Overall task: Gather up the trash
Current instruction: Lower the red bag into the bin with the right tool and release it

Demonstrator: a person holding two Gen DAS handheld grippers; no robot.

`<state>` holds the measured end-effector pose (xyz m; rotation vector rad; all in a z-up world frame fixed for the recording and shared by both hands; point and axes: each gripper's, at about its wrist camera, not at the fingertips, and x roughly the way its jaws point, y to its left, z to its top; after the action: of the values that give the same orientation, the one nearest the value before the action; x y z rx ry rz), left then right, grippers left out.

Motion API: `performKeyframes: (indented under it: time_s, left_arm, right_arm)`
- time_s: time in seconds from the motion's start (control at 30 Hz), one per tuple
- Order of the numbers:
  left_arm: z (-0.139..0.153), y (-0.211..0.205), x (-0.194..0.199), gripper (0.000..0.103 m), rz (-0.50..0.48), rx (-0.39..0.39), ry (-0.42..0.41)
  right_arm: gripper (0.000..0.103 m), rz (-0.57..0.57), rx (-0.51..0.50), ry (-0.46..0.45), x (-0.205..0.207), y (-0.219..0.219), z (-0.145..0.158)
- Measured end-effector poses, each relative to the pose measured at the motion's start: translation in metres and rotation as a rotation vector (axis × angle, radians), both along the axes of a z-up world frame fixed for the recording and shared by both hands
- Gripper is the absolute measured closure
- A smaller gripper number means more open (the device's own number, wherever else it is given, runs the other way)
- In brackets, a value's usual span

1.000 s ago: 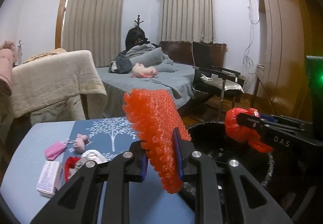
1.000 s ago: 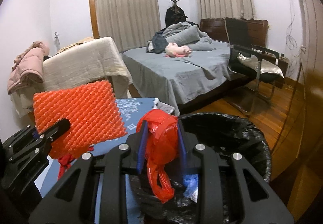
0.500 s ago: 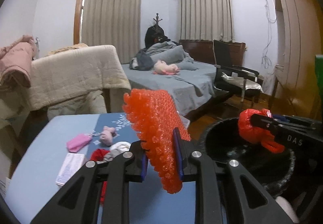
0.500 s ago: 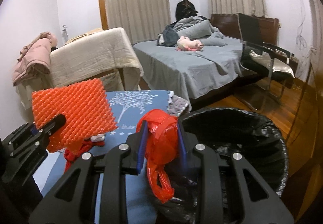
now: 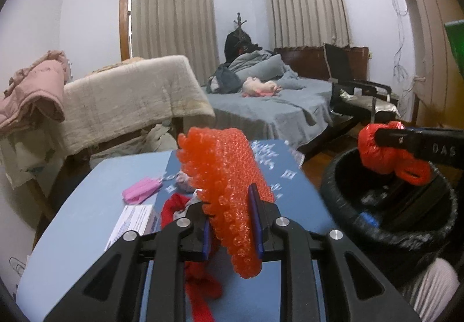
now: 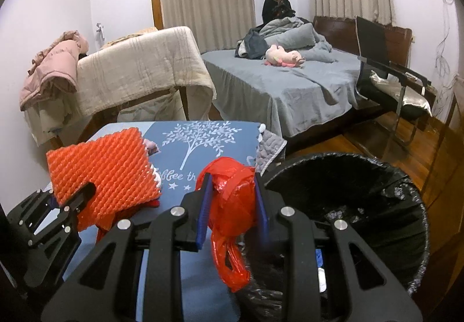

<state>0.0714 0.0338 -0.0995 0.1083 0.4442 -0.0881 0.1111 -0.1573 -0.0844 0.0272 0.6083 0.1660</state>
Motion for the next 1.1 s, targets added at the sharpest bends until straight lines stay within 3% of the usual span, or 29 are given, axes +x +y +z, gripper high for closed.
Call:
performKeyframes:
  time_s: [0.17,0.27,0.47,0.67,1.1]
  left_arm:
    - [-0.014,0.016,0.009,0.076,0.031,0.003,0.038]
    - [-0.015,0.025,0.012,0.063,0.058,0.003,0.040]
    - [-0.009,0.034,0.011,0.062,0.074,-0.010,0.015]
    - [-0.006,0.031,0.010,0.087,0.048,-0.005,0.010]
    - [0.025,0.004,0.002,0.090,-0.032,-0.050,-0.033]
  right_arm:
    - [0.076,0.023,0.001,0.020,0.010,0.015,-0.008]
    - [0.076,0.037,0.004,0.026,0.014,0.022,-0.012]
    - [0.076,0.050,0.003,0.031,0.015,0.027,-0.015]
    - [0.076,0.039,0.007,0.033,0.013,0.026,-0.016]
    - [0.076,0.006,0.017,-0.022,-0.001,0.002,0.003]
